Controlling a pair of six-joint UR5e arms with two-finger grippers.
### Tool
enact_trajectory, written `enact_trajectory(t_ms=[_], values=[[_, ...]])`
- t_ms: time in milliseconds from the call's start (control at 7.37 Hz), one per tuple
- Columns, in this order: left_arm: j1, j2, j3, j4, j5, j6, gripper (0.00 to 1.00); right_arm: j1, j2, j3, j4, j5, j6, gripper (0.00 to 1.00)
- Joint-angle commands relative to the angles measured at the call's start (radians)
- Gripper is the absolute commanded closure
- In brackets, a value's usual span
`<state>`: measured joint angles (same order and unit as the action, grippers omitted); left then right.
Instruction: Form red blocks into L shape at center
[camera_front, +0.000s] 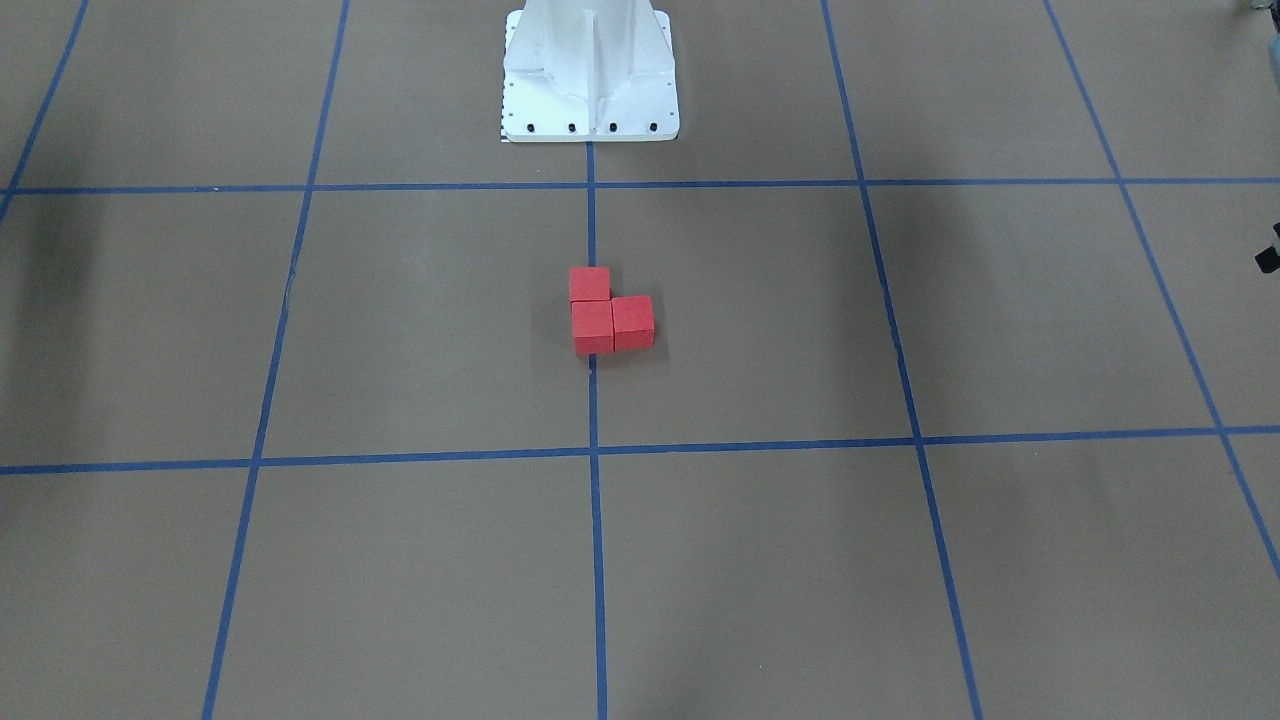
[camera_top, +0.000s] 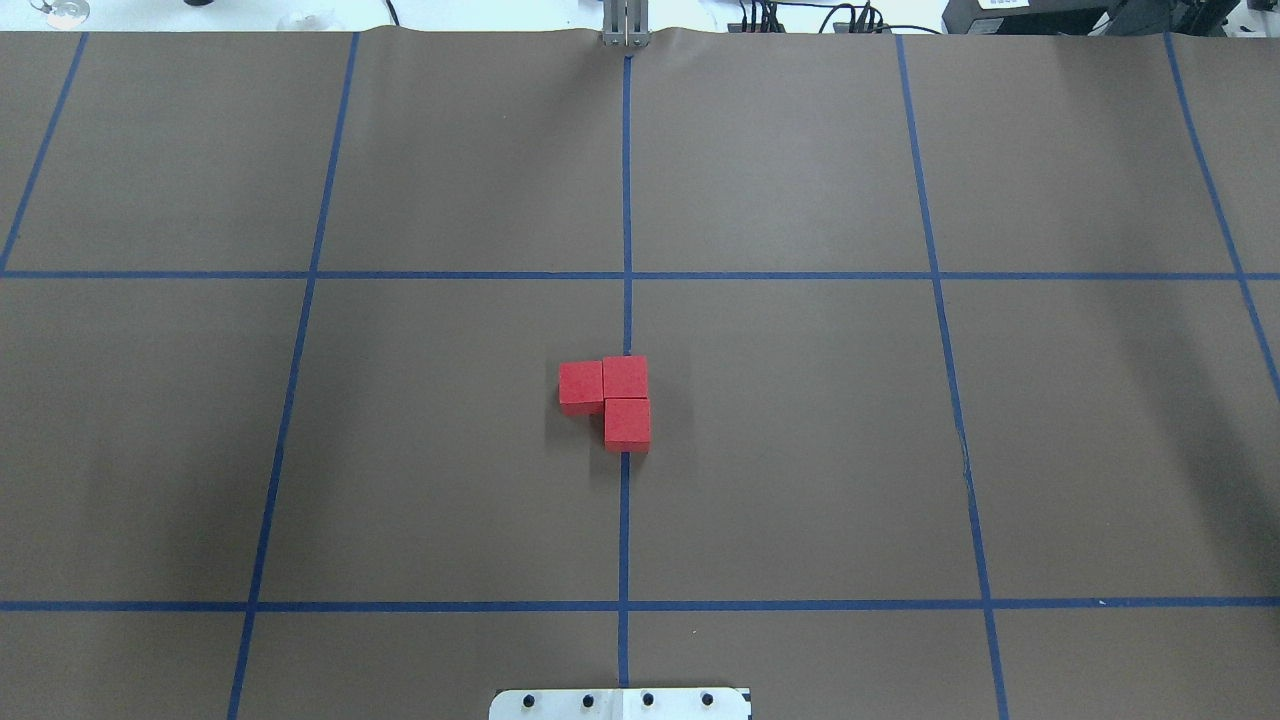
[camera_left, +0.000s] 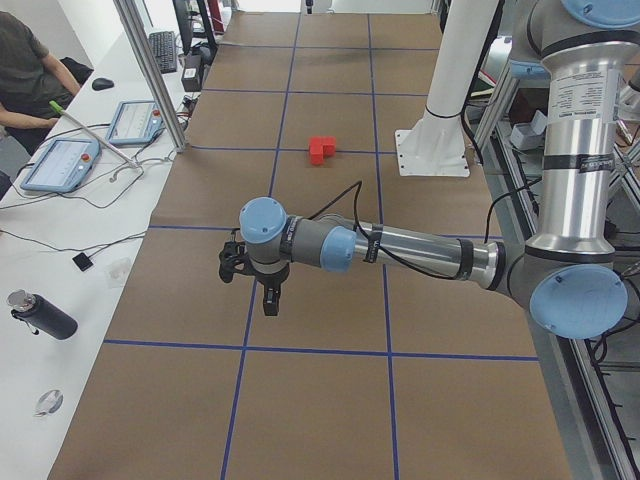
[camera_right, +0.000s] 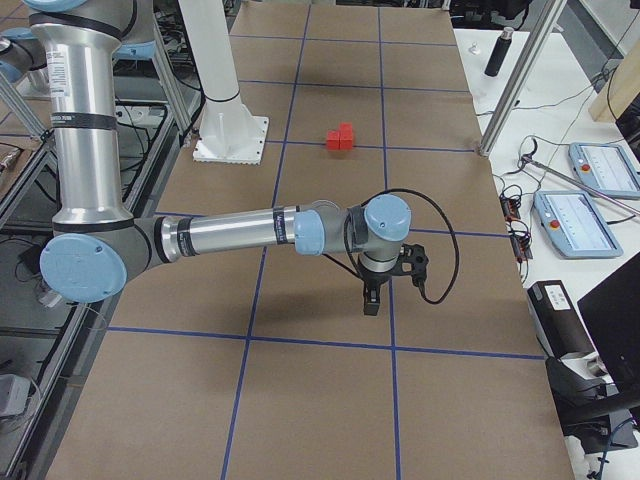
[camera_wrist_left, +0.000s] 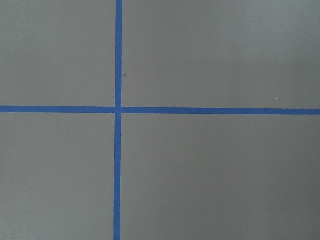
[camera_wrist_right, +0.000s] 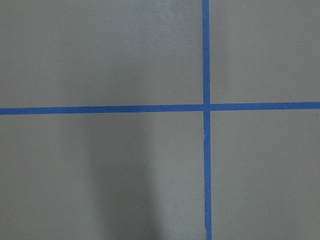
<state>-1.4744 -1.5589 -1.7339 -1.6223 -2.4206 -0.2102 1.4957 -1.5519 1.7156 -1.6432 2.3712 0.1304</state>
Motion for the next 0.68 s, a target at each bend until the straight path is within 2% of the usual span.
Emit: enact_trajectory(t_ms=[0, 543], values=[[0.000, -0.004, -0.001, -0.001, -0.002, 0.000, 0.00, 0.000, 0.000, 0.006, -0.001, 0.000, 0.000, 0.00], [0.003, -0.010, -0.007, -0.008, -0.003, 0.000, 0.00, -0.005, 0.001, -0.001, 0.000, -0.003, -0.006, 0.00]])
